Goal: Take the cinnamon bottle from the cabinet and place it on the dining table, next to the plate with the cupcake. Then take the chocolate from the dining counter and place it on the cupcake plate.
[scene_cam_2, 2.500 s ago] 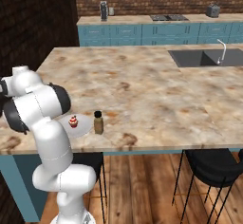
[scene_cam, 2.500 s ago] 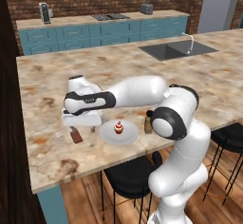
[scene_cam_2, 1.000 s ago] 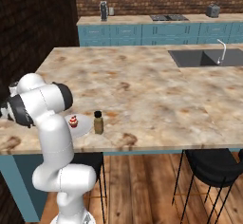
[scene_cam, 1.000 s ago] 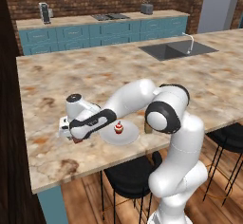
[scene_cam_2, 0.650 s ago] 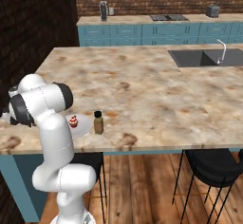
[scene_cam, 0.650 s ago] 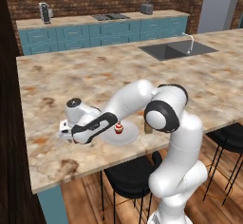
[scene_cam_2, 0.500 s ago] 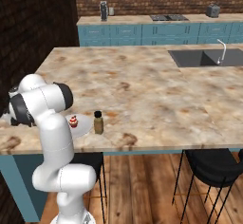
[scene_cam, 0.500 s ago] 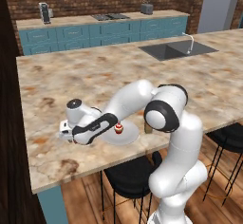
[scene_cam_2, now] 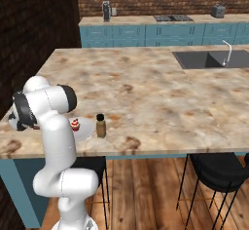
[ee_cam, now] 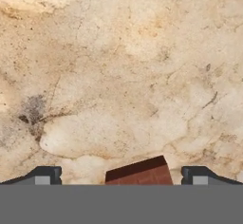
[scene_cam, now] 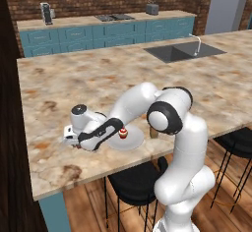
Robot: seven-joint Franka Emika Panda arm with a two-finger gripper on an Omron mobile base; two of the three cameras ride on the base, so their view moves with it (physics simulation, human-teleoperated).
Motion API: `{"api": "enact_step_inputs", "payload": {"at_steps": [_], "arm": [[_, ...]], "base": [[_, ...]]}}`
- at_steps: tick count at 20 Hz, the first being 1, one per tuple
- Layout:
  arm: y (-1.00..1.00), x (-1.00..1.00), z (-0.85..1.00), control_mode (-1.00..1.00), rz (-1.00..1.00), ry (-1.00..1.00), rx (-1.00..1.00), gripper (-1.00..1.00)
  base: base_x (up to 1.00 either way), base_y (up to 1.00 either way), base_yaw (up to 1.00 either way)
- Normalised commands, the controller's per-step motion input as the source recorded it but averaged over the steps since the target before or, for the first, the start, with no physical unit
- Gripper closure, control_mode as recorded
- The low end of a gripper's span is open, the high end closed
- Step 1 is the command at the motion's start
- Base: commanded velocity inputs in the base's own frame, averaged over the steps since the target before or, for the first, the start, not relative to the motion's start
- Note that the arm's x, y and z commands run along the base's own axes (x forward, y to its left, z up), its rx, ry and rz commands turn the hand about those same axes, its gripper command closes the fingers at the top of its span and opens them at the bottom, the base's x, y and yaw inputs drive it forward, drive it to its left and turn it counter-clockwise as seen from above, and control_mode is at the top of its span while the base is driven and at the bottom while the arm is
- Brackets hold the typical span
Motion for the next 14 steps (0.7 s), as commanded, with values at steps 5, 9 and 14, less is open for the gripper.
{"api": "enact_step_inputs", "payload": {"at_steps": [5,9,14], "arm": [[0.0,0.08,-0.14,-1.0,0.02,-0.05,0.0,-1.0],[0.0,0.14,-0.09,-1.0,0.02,-0.05,0.0,-1.0],[0.0,0.24,-0.13,-1.0,0.02,-0.05,0.0,-1.0]], "base": [[0.0,0.0,0.0],[0.0,0.0,0.0],[0.0,0.0,0.0]]}}
